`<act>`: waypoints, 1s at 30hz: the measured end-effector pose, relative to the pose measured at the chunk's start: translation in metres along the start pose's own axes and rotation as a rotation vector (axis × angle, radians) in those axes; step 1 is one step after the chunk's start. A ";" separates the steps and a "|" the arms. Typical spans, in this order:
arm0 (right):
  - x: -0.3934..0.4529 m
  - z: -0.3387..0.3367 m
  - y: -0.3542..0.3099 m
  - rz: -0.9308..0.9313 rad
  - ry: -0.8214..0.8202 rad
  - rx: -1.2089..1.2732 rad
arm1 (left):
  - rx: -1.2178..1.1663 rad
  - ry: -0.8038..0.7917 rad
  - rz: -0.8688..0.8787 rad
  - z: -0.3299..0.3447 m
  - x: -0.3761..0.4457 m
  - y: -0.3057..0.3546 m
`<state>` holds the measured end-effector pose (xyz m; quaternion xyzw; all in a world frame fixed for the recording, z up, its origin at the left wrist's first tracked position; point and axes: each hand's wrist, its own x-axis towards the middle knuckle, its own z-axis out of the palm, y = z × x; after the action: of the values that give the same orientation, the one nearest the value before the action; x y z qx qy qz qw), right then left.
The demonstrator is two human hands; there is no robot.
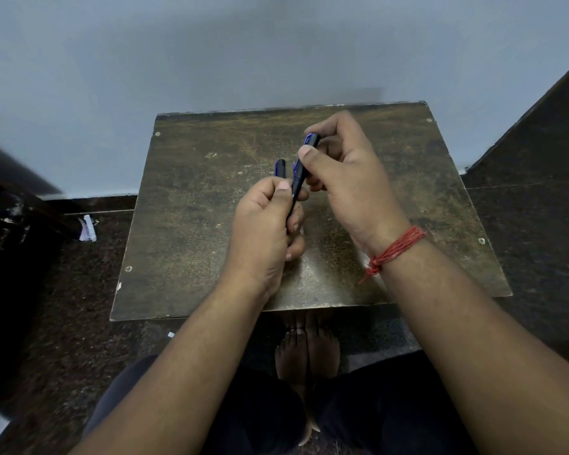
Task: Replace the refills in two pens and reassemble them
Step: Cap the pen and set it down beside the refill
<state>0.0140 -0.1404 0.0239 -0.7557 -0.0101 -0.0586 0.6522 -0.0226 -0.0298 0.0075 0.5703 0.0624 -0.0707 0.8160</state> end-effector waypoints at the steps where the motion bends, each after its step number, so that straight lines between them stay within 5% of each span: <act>1: -0.001 0.002 -0.001 -0.009 0.002 -0.012 | -0.001 0.004 0.013 -0.001 -0.001 0.000; 14: -0.016 0.009 -0.012 0.031 0.110 -0.071 | 0.356 0.082 0.236 0.002 0.004 -0.001; 23: 0.005 -0.025 -0.005 -0.033 0.447 -0.033 | 0.534 0.142 0.393 0.001 -0.001 0.004; 30: 0.011 -0.046 0.017 0.072 0.253 -0.738 | 0.584 0.403 0.470 -0.027 0.018 0.014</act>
<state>0.0228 -0.1893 0.0147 -0.9261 0.1186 -0.1283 0.3344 -0.0032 -0.0003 0.0078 0.7788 0.0662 0.2153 0.5854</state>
